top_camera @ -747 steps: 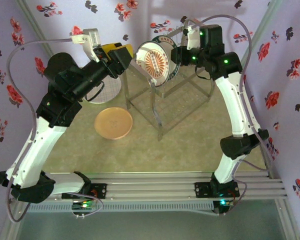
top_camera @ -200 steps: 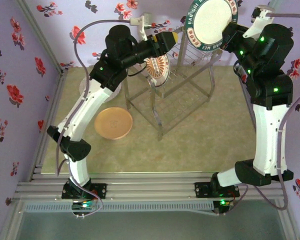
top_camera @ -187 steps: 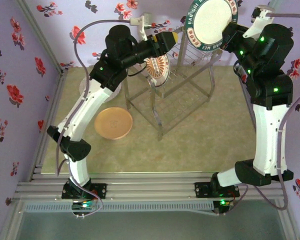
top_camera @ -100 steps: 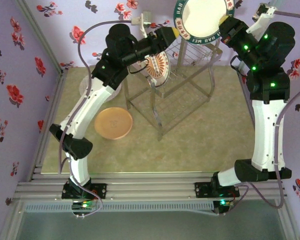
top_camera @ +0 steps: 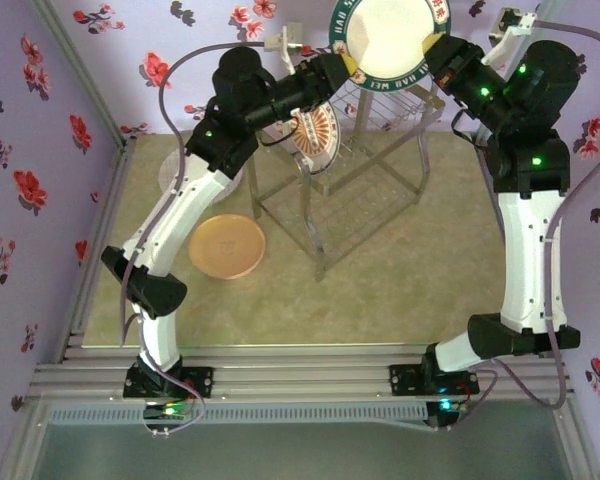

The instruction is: Unload the plates from the dish rack

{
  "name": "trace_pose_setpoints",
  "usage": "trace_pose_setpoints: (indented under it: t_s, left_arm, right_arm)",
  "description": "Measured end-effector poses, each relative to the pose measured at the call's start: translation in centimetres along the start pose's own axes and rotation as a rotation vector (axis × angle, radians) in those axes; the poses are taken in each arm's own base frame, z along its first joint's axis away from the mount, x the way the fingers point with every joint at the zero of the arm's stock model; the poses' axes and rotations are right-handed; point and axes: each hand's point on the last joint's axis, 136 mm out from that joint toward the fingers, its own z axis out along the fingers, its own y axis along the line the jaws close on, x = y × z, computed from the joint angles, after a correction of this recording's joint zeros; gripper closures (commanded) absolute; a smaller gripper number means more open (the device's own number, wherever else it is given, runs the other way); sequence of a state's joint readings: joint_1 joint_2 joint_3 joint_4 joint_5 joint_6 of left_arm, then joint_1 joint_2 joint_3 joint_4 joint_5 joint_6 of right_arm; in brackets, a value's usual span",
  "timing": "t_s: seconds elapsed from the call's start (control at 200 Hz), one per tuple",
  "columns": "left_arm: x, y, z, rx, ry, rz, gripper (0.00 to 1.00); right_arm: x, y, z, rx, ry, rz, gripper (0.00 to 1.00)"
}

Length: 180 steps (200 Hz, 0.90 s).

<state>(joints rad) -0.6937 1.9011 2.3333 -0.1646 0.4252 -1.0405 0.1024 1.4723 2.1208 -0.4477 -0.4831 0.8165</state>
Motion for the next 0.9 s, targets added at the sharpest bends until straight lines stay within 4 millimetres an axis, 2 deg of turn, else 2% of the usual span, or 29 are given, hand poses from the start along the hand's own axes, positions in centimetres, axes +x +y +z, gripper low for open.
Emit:
trace_pose_setpoints:
  t_s: [0.255,0.435,0.5,0.62,0.675,0.745,0.9]
  left_arm:
    - [-0.1,-0.2,0.0,0.004,-0.002,-0.028,1.00]
    - [-0.2,-0.1,-0.1,0.001,-0.003,-0.046,1.00]
    - [-0.2,-0.1,-0.1,0.001,-0.003,-0.049,1.00]
    - [-0.3,0.0,-0.1,-0.001,-0.003,-0.046,1.00]
    - [-0.3,0.2,-0.2,-0.005,-0.002,-0.046,1.00]
    - [-0.5,0.3,-0.3,-0.006,-0.005,-0.045,1.00]
    - [-1.7,0.9,-0.7,-0.017,-0.029,-0.044,1.00]
  right_arm:
    - [0.4,-0.4,0.6,-0.011,0.018,0.023,1.00]
    - [0.5,-0.3,0.6,-0.017,0.021,0.021,1.00]
    - [0.5,-0.3,0.7,-0.019,0.023,0.019,0.90]
    - [0.6,-0.2,0.6,-0.023,0.029,0.022,0.57]
    - [0.7,-0.2,0.6,-0.025,0.033,0.010,0.48]
    - [0.8,-0.3,0.5,-0.019,0.038,0.003,0.41]
    - [1.0,-0.7,0.4,0.006,0.041,-0.026,0.38]
